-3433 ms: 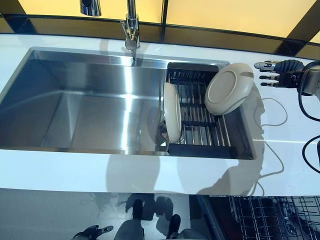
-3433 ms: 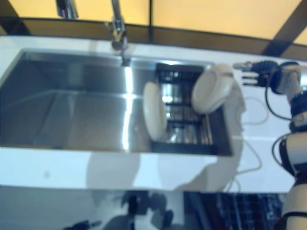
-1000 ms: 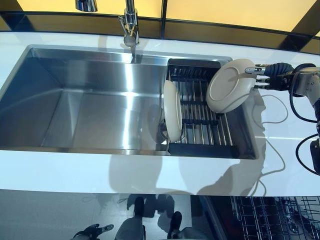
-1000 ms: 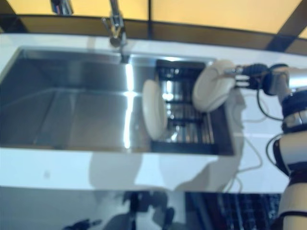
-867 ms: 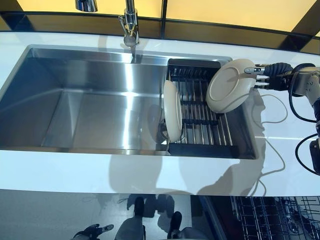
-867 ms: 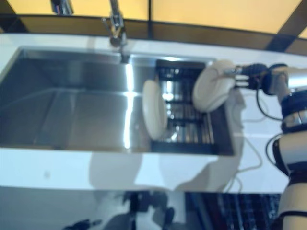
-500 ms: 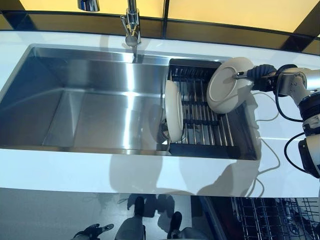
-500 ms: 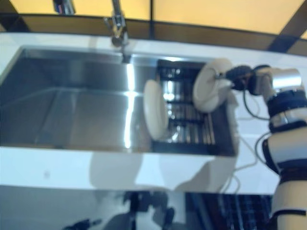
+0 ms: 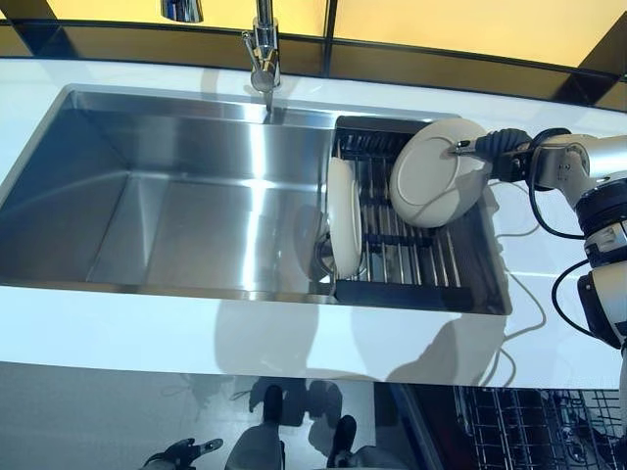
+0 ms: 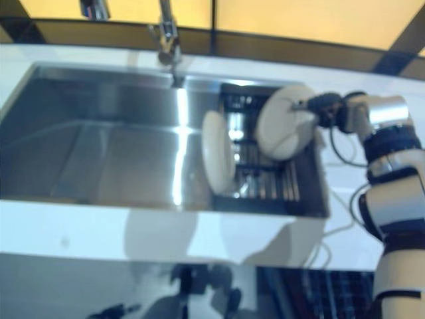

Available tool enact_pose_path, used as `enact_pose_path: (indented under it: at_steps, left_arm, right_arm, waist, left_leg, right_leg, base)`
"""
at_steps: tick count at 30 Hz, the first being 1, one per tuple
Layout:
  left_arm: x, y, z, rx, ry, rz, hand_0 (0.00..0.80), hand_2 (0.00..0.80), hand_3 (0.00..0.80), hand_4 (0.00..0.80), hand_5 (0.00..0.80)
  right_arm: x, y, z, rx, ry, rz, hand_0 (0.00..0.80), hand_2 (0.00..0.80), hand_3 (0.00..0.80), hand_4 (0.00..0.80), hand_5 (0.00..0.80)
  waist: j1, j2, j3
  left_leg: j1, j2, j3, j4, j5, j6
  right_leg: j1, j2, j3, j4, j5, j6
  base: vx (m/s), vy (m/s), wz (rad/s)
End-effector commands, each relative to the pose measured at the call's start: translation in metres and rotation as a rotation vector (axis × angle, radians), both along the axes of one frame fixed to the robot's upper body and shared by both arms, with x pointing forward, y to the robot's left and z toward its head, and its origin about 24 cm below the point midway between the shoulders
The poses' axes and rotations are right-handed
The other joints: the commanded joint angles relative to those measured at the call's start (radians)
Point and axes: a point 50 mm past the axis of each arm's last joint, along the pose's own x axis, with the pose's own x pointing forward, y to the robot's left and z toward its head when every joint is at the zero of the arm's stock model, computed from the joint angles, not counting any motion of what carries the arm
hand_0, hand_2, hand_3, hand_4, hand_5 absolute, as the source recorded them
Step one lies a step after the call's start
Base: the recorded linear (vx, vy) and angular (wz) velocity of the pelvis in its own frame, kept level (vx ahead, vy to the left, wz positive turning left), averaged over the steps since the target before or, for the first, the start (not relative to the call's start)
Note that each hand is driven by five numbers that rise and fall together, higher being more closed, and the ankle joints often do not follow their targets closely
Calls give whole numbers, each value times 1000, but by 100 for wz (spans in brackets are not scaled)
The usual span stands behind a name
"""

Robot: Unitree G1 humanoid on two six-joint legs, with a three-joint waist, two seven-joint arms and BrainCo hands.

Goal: Take plates into dishwasher

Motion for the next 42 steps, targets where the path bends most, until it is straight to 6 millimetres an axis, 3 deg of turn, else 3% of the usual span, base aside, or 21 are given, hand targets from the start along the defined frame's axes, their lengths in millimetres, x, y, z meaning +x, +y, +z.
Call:
enact_pose_path:
  at_steps: [1,13,24,32,42]
  left_arm:
    - [-4,5,0,36,24,-27,0,0,0,0,0]
    - [-8,7,0,49,56,-38,0,0,0,0,0]
    - [-15,10,-1,60,95,-58,0,0,0,0,0]
    - [-17,11,-1,63,114,-89,0,0,0,0,0]
    - [-17,10,-1,54,137,-134,0,0,0,0,0]
  right_arm:
    - [-6,-14,48,-62,-138,-55,800,800,800,800,800]
    - [-21,-32,100,-137,-326,-178,800,800,800,800,800]
    - [-61,-69,151,-373,-481,-346,800,800,800,800,800]
    - [-84,-95,152,-533,-439,-415,800,800,800,800,800]
    - [-108,-130,134,-640,-367,-434,800,800,800,800,800]
  waist:
    - [37,-36,-67]
    - [-1,-60,-149]
    - [-82,-74,-205]
    - [-131,-73,-216]
    - [-203,-47,-208]
  left_leg:
    - [78,38,52,-3,-61,-79]
    - [130,51,91,-3,-80,-82]
    - [184,68,163,-3,-100,-77]
    - [200,81,200,-3,-103,-75]
    - [224,94,255,-3,-113,-72]
  right_leg:
    - [-41,-52,56,-2,96,83]
    - [-14,-43,82,-2,90,87]
    - [-13,-26,149,-2,101,94]
    - [-30,-9,195,-2,111,97]
    - [-65,10,257,-2,121,98]
  base:
    - [-12,-1,4]
    - [-5,4,-3]
    - [-8,12,-21]
    - [-8,-24,-27]
    - [0,-43,-23]
